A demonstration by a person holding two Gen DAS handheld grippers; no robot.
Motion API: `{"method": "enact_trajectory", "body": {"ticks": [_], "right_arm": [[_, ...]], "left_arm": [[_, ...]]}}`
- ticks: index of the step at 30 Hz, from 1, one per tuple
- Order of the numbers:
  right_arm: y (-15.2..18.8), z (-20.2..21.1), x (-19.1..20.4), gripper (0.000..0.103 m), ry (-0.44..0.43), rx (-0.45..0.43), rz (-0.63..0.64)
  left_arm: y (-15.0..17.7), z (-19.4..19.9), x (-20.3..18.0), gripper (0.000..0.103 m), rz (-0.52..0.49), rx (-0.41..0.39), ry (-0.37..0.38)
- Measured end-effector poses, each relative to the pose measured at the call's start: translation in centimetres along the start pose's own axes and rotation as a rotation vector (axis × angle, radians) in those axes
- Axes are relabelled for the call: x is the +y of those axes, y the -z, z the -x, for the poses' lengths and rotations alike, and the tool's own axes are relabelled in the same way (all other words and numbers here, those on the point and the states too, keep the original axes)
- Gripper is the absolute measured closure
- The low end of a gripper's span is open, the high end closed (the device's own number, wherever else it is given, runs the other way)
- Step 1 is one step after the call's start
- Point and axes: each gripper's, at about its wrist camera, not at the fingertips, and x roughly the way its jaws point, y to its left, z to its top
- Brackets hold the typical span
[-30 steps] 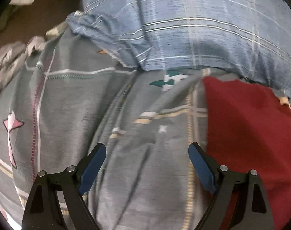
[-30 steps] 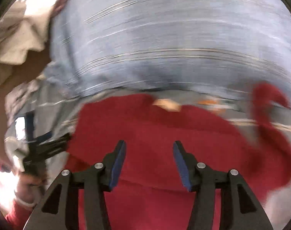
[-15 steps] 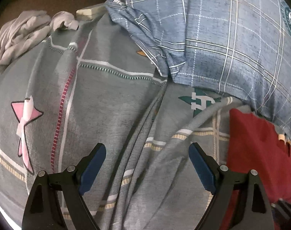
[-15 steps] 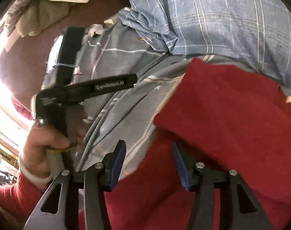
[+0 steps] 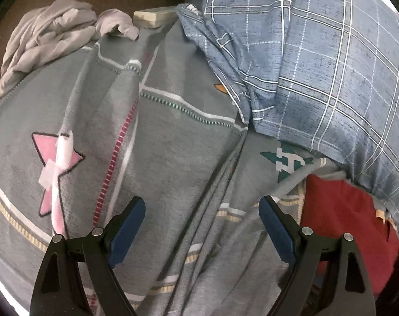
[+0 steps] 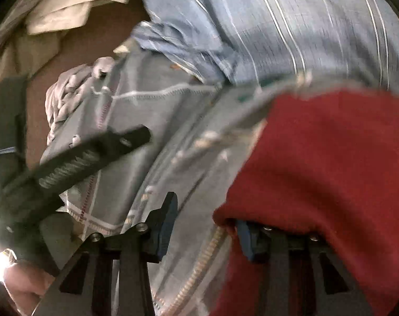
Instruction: Fold small clothes
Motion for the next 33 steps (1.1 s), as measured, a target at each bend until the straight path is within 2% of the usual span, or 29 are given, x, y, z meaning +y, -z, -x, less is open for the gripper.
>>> {"method": "enact_trajectory", "body": {"ticks": [3,5,8,11,13,15,17,18,19,21,22,24,26,27,30,33], "right_arm": [[1.0,3.4,-0.4,0.054,-0.038,0.046,-0.023],[1.6,6.2,-0.7,0.050,0.000,0.032,-0.007],[2.6,12.4,-2.8,0.048,0.167,-0.044,0.020],[3.0,17.6,-6.6,0.048,0.453,-0.119,0.000],[3.1,19.2,-9.7,0.047,0.622,-0.127,-0.050],[3.3,19.8,-13.5,0.047,0.706,-0.113,-0.135],[3.9,19.5,-16.1,0.049,0.675,-0.061,-0.185],[4.0,20.0,-15.9,0.050,0.651,-0.090,-0.161],[3.8,20.7,-15.6,0.050,0.632,-0.078,-0.148],[3.4,22.7,-15.2,0.050,0.606,-0.106,-0.139],[3.0,24.2,-15.2,0.049,0.623,-0.156,-0.134],[2.4,27.5,-16.3,0.038,0.728,-0.237,-0.160],[2.1,29.7,-17.9,0.028,0.787,-0.293,-0.222],[1.7,30.4,-19.0,0.027,0.783,-0.315,-0.261],[0.2,30.6,-22.6,0.015,0.712,-0.340,-0.378],[-1.1,29.0,-26.4,0.015,0.704,-0.320,-0.477]], "left_arm": [[0.2,0.5,-1.0,0.015,-0.033,-0.014,0.022],[0.4,1.0,-1.8,0.015,-0.057,-0.022,0.049],[1.1,1.9,-3.3,0.014,-0.087,-0.036,0.122],[1.8,2.6,-5.3,0.014,-0.137,-0.039,0.194],[2.4,2.3,-6.6,0.014,-0.184,-0.002,0.243],[2.9,1.3,-7.7,0.014,-0.211,0.058,0.284],[3.6,-0.1,-8.7,0.014,-0.240,0.125,0.300],[4.0,-0.8,-9.2,0.014,-0.264,0.160,0.290],[4.5,-1.7,-9.7,0.014,-0.295,0.195,0.264],[4.8,-2.7,-10.2,0.013,-0.318,0.214,0.230],[4.7,-2.8,-10.1,0.013,-0.307,0.210,0.233],[4.3,-2.7,-9.8,0.013,-0.289,0.213,0.242],[4.1,-2.5,-9.8,0.013,-0.295,0.179,0.222],[4.1,-2.1,-9.5,0.013,-0.299,0.158,0.206],[4.3,-1.5,-9.7,0.014,-0.299,0.126,0.193],[4.5,-1.7,-9.7,0.014,-0.290,0.121,0.187]]}}
